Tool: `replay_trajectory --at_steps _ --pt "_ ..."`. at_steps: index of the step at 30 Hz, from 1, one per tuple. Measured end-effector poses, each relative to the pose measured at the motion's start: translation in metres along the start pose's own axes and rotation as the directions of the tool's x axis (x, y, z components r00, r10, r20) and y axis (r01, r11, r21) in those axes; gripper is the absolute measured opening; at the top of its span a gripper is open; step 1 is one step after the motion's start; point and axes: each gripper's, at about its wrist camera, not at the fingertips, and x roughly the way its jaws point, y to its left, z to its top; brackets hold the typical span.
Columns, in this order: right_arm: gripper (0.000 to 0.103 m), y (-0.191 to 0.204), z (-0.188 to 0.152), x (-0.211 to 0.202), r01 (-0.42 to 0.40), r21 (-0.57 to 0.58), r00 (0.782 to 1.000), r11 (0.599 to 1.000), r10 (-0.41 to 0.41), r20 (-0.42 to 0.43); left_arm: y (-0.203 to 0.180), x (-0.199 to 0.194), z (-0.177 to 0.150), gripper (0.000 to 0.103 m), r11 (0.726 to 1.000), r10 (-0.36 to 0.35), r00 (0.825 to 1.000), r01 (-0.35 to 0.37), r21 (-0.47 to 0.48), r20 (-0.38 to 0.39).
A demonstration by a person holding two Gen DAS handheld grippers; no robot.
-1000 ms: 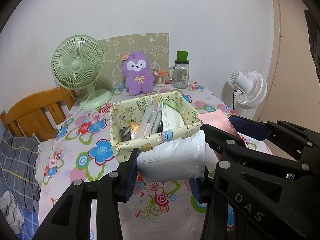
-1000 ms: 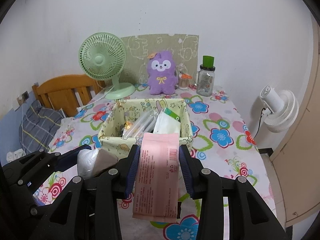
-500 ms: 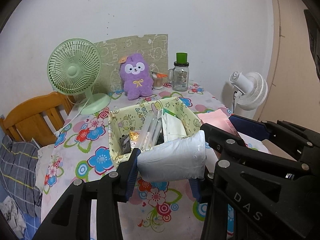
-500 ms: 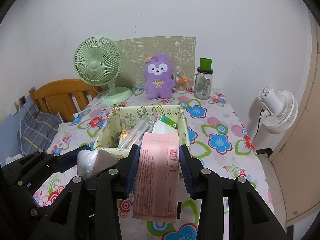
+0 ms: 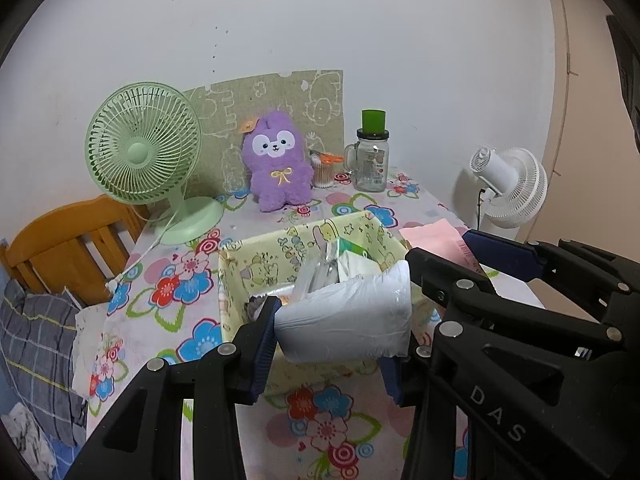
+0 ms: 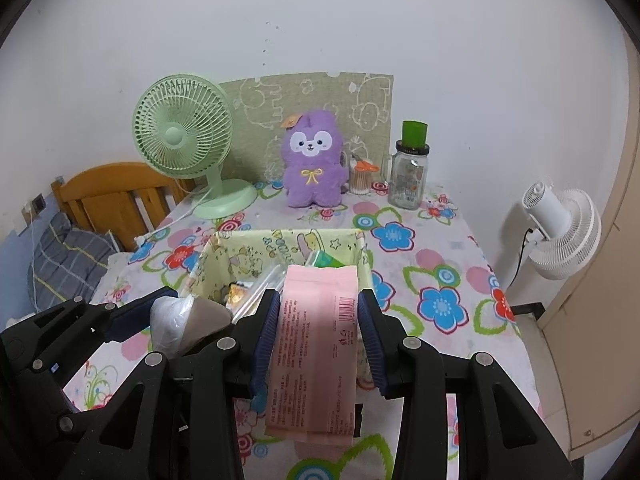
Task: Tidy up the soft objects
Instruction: 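Carry the roll and pink packet up and over the fabric box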
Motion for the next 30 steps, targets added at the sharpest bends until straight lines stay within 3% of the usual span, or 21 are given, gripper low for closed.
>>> replay_trajectory --at_steps 14,27,30 --pt "0.043 -0.008 0.026 0.035 -0.004 0.016 1.000 1.000 0.004 0.008 0.009 0.032 0.027 0.047 1.000 0.021 1.000 -0.021 0.002 0.012" --pt "0.043 -0.015 0.036 0.074 -0.014 0.031 0.999 0.999 0.015 -0.028 0.021 0.072 0.040 0.048 0.999 0.042 0.999 -0.043 -0.012 -0.025" --pt "0.043 -0.015 0.037 0.080 -0.008 0.030 0.999 1.000 0.009 -0.033 0.022 0.078 0.042 0.060 0.999 0.042 0.999 -0.043 -0.015 -0.031"
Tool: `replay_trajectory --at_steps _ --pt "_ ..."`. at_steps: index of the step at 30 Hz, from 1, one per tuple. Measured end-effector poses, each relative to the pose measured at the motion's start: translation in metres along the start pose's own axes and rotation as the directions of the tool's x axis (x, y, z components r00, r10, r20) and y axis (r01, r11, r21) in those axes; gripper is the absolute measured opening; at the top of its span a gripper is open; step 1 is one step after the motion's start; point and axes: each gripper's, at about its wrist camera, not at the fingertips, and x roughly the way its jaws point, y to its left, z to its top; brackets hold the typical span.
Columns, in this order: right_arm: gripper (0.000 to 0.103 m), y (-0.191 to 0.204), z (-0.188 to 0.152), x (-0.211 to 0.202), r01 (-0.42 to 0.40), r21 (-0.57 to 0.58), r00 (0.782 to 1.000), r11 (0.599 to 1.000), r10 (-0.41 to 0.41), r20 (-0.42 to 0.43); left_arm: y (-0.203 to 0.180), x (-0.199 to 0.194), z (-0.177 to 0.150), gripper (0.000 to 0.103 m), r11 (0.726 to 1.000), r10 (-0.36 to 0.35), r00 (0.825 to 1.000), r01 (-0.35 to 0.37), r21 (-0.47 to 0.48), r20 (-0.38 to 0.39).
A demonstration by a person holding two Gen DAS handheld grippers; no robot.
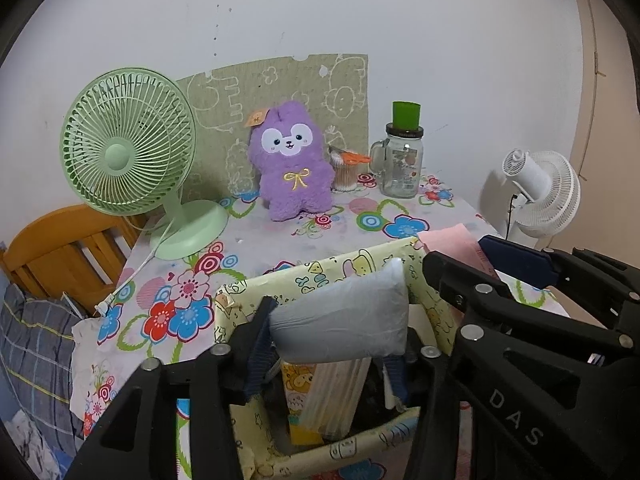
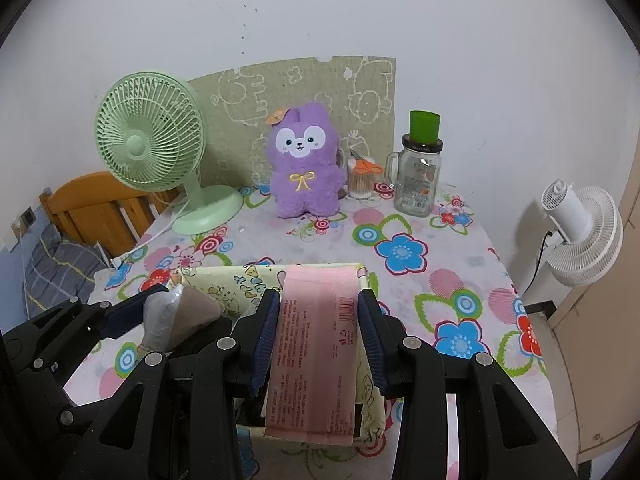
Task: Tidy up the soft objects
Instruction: 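Carry the roll and pink packet up and over the fabric box, then lower the roll and pink packet into the box and open both tools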
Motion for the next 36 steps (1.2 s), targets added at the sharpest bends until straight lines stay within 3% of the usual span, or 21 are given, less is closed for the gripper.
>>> replay_trajectory --at_steps 5,8,29,30,34,36 --pt "0.043 0.001 0.000 0.009 0.003 -0.007 1.000 1.000 -0.003 -0.012 0.003 0.011 0.001 0.088 1.000 0.018 1.000 -0.019 -0.008 -0.009" --pt "0.043 0.001 0.000 0.012 0.001 -0.008 1.000 1.000 -0.001 -0.017 0.004 0.014 0.000 0.096 1.000 0.021 1.000 -0.021 -0.014 -0.006" --pt "0.045 0.024 -0.001 0.045 -0.085 -0.036 0.994 0.996 0.082 -0.072 0.014 0.024 -0.013 0.101 0.999 0.036 0.998 -0.036 -0.012 -0.051" --pt "0.046 0.025 -0.002 0.047 -0.087 -0.038 0.993 0.995 0.083 -0.087 0.014 0.024 -0.013 0.101 0.999 0.036 0.998 -0.037 -0.012 -0.054" --pt "0.073 0.022 -0.005 0.046 -0.075 -0.033 0.994 0.997 0.072 -0.087 0.013 0.025 -0.012 0.101 0.999 0.046 0.997 -0.046 -0.004 -0.058" --pt "0.078 0.019 -0.006 0.040 -0.062 -0.028 0.996 0.998 0.060 -0.062 0.013 0.025 -0.012 0.101 0.999 0.037 0.998 -0.038 -0.009 -0.058"
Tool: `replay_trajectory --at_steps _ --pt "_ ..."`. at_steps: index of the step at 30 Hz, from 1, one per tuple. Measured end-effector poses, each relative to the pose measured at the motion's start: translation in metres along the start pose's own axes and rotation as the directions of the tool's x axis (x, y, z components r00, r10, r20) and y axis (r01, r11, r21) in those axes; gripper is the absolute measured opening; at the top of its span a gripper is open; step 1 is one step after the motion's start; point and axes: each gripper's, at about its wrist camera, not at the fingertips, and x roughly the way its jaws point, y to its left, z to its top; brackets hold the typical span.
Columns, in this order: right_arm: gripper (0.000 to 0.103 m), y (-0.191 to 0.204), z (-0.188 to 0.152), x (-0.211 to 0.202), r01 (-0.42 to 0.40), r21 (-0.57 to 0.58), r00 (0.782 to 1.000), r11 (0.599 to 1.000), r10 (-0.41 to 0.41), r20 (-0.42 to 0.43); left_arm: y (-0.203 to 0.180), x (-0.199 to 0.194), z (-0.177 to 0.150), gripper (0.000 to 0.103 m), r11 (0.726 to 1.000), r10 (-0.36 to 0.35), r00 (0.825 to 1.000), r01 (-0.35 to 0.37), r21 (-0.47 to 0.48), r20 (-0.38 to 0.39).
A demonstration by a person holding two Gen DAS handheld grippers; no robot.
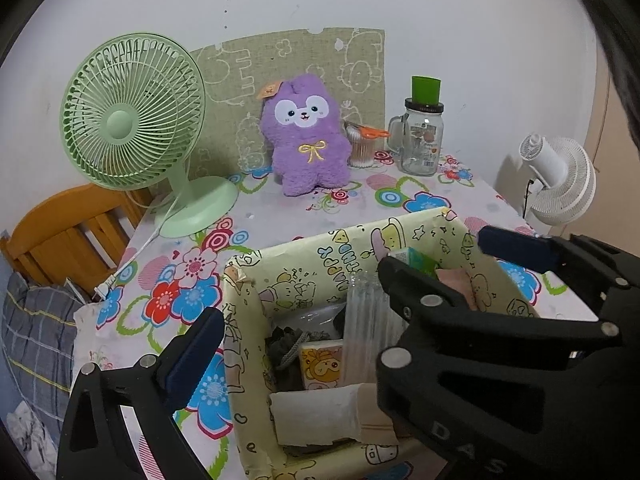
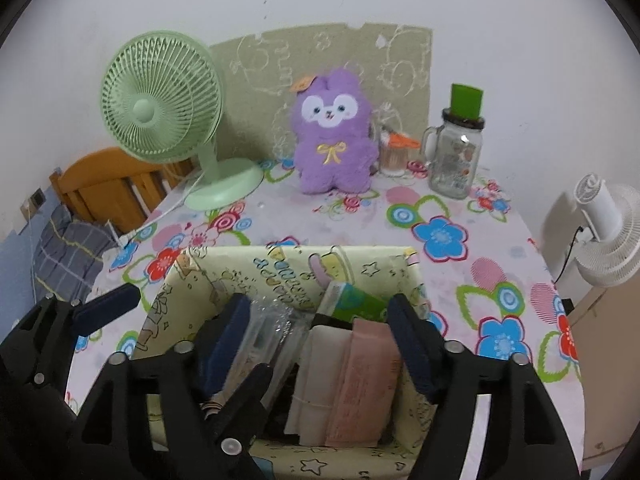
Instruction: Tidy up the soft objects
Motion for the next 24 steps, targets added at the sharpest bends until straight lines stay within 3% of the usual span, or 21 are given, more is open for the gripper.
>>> replay_trajectory --at_steps 24 --pt "0.087 -0.002 -0.022 -0.062 0.066 -0.002 0.996 0.998 -0.065 0.064 -0.012 -0.047 -0.016 0.103 0.999 -0.035 0.997 0.036 -0.008 0.063"
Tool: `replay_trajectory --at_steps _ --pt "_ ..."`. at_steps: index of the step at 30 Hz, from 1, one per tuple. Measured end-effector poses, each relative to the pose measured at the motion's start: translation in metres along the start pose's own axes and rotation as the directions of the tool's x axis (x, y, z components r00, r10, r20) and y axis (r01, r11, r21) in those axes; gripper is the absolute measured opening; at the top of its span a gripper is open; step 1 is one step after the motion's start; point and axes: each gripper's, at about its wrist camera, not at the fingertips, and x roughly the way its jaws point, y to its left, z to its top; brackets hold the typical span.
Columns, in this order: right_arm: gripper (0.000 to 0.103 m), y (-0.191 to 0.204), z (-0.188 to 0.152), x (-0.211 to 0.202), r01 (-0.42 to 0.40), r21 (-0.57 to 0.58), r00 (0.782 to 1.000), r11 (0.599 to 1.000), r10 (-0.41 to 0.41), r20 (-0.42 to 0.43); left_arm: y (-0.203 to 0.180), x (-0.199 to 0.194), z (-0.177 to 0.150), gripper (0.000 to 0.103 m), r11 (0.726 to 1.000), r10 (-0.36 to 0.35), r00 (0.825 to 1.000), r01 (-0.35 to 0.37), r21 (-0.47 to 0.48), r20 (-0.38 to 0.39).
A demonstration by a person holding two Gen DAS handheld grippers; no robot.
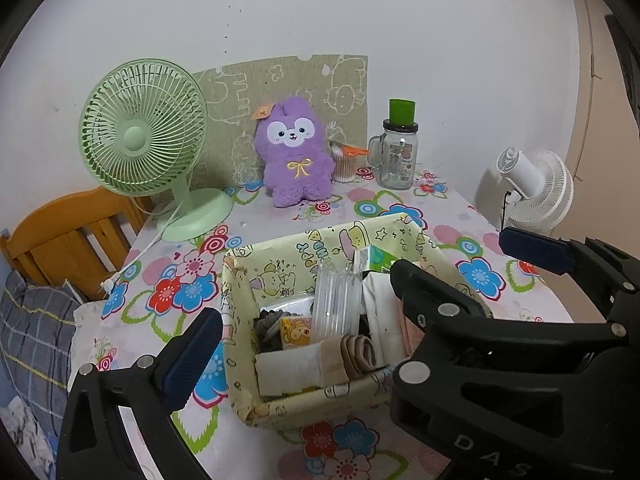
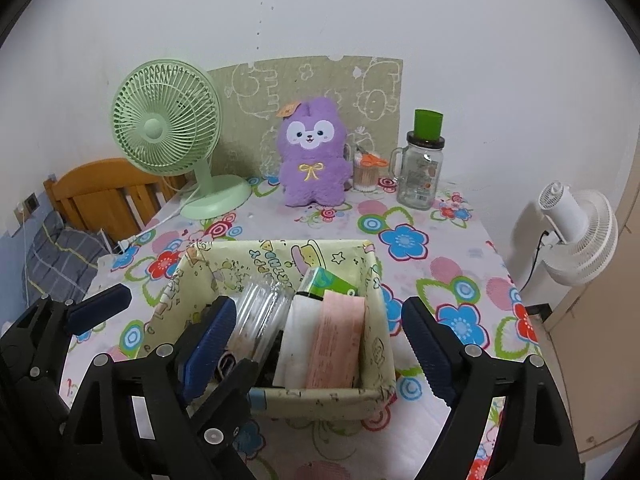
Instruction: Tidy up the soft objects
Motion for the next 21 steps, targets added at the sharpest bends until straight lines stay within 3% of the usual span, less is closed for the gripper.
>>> replay_trajectory --at_steps 21 --pt "0.089 -0.002 -0.022 -0.048 0.037 0.036 0.999 0.999 -0.038 0.029 0.007 -0.045 -0.022 0.103 0.999 0.020 0.999 -0.018 -0.045 0.031"
